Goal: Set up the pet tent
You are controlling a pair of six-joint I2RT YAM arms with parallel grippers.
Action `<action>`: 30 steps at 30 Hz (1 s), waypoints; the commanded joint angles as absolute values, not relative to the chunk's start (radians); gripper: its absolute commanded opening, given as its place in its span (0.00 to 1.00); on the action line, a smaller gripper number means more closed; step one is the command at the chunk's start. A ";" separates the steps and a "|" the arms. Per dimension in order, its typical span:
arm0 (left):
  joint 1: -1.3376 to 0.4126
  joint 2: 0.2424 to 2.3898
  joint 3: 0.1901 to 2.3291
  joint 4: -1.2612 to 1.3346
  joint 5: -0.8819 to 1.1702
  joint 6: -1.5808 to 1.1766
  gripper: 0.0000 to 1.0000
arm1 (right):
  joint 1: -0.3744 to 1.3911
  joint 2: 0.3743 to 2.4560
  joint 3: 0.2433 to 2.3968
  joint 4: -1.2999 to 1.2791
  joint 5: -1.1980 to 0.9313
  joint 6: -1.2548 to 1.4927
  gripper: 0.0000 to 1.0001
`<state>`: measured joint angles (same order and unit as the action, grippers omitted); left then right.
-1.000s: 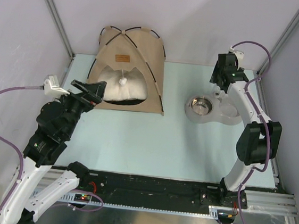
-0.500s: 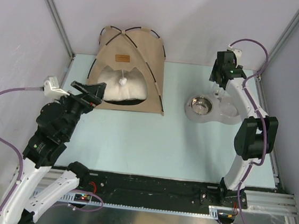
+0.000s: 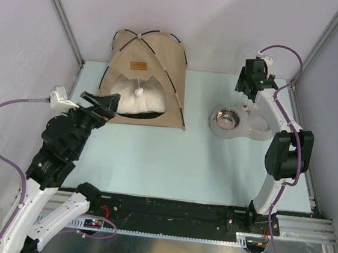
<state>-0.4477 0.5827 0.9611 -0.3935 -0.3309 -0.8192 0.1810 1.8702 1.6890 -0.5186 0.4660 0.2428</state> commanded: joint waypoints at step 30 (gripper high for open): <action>-0.445 0.441 0.925 -0.968 -0.414 -0.656 1.00 | 0.308 1.160 1.383 -0.999 0.489 0.569 1.00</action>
